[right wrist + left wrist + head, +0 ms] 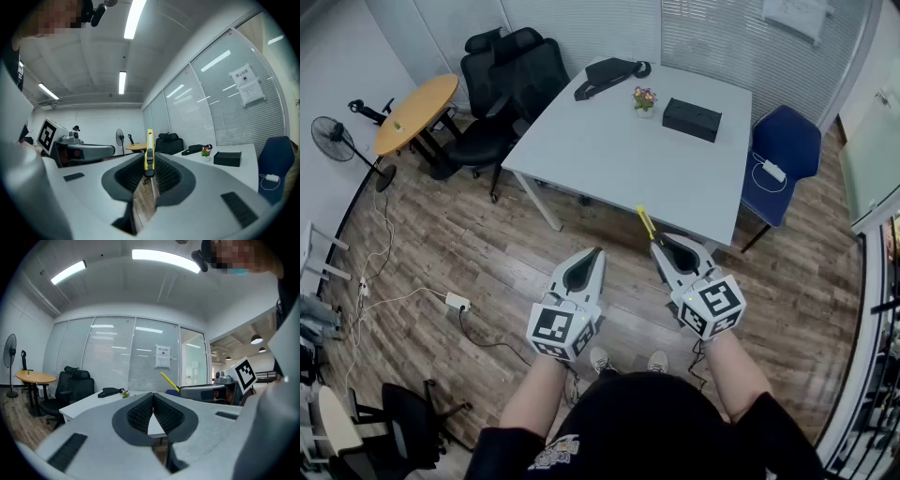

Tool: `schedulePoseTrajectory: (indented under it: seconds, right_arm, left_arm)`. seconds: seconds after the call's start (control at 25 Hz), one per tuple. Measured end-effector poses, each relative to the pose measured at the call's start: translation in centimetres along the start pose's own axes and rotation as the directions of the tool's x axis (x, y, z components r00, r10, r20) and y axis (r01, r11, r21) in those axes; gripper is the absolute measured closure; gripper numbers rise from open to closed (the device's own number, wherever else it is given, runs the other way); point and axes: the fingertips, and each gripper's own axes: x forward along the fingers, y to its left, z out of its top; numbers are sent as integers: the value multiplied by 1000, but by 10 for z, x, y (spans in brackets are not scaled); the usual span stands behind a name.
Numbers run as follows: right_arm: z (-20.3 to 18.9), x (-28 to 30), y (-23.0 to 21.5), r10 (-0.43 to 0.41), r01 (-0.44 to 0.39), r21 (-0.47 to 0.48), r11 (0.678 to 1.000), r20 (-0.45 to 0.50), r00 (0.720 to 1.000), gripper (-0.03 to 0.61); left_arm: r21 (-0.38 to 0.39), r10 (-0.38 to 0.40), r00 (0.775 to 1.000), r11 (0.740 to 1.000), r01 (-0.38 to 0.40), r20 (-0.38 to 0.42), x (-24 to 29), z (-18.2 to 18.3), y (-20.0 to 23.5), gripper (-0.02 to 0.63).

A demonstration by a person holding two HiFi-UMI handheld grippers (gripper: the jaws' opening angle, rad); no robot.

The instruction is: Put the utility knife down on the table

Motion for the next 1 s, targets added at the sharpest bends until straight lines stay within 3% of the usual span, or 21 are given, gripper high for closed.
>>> schedulePoseTrajectory:
  seconds: [0.44,1.0]
  right_arm:
    - [-2,8,10,10,-11,21,1000,12,1000,508]
    - [-7,49,40,-21,21,16,1000,-11,1000,509]
  left_arm:
    - [4,-5,1000,1000,5,-3,-9,-2,8,607]
    - [-26,-35,999,999,35,1,-26,-8,56,607]
